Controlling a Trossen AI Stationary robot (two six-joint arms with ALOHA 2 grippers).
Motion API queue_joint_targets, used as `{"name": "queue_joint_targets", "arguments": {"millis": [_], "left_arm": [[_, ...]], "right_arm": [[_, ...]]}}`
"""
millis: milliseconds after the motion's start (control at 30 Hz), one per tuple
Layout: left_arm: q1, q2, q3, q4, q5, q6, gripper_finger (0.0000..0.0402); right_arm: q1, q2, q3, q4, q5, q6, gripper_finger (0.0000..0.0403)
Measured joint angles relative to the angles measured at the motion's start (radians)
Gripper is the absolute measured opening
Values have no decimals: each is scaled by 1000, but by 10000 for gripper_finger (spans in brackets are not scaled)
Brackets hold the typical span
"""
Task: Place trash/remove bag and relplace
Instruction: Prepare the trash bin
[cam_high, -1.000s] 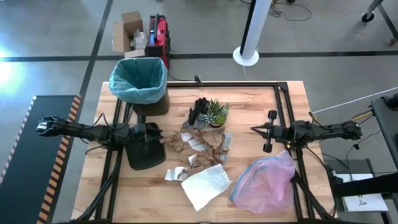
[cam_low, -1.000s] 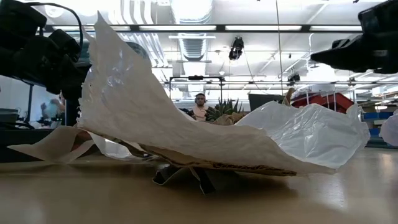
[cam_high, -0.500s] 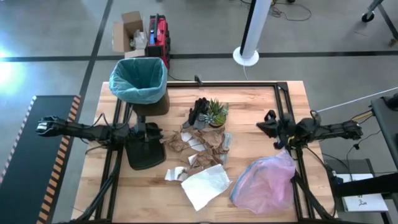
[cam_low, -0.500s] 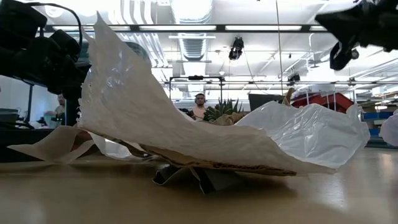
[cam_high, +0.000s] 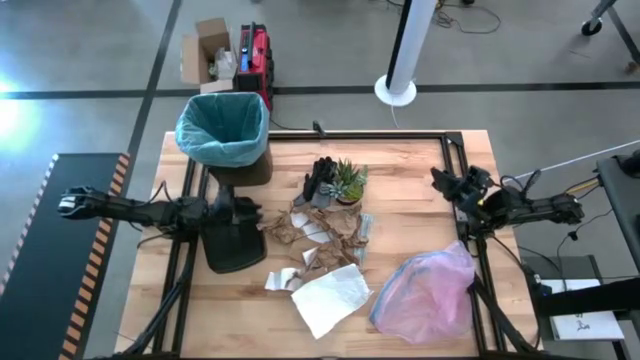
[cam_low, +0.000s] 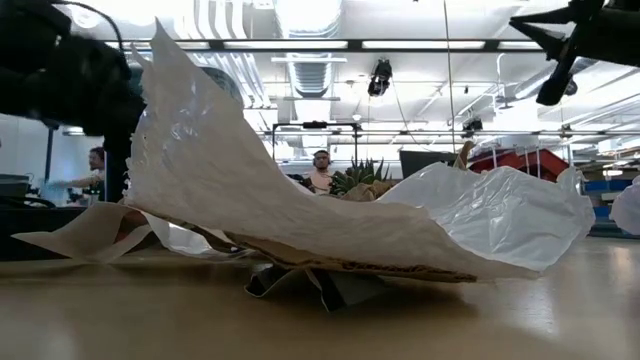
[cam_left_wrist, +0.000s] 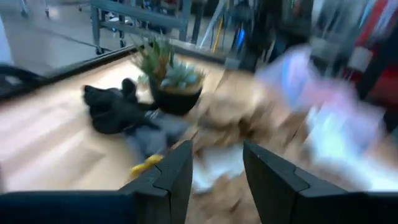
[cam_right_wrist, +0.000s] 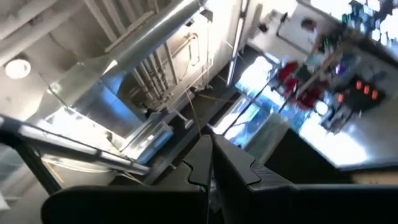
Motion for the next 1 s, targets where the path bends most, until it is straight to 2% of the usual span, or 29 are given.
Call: {"name": "queue_joint_targets", "arguments": {"millis": [100, 167, 367, 467, 633, 733, 867, 1000], "left_arm": [[2, 2, 0, 151, -25, -222, 128], [2, 8, 0, 263, -34, -297, 128], [1, 33, 0, 682, -33, -317, 128], [1, 42, 1, 793, -34, -261, 128], [1, 70, 26, 824, -37, -234, 128], [1, 108, 78, 804, -100, -201, 128], [1, 177, 203, 755, -153, -52, 128], [1, 247, 384, 562, -175, 128, 128]], "right_arm": [[1, 53, 21, -5, -21, 70, 2], [1, 116, 67, -1, -45, 59, 2], [0, 379, 285, -4, -47, -151, 2], [0, 495, 392, -23, -46, -240, 2], [-5, 652, 557, -115, -45, -277, 3], [-5, 727, 655, -200, -46, -278, 8], [-5, 816, 792, -335, -56, -290, 34], [-4, 895, 915, -537, -57, -317, 83]]}}
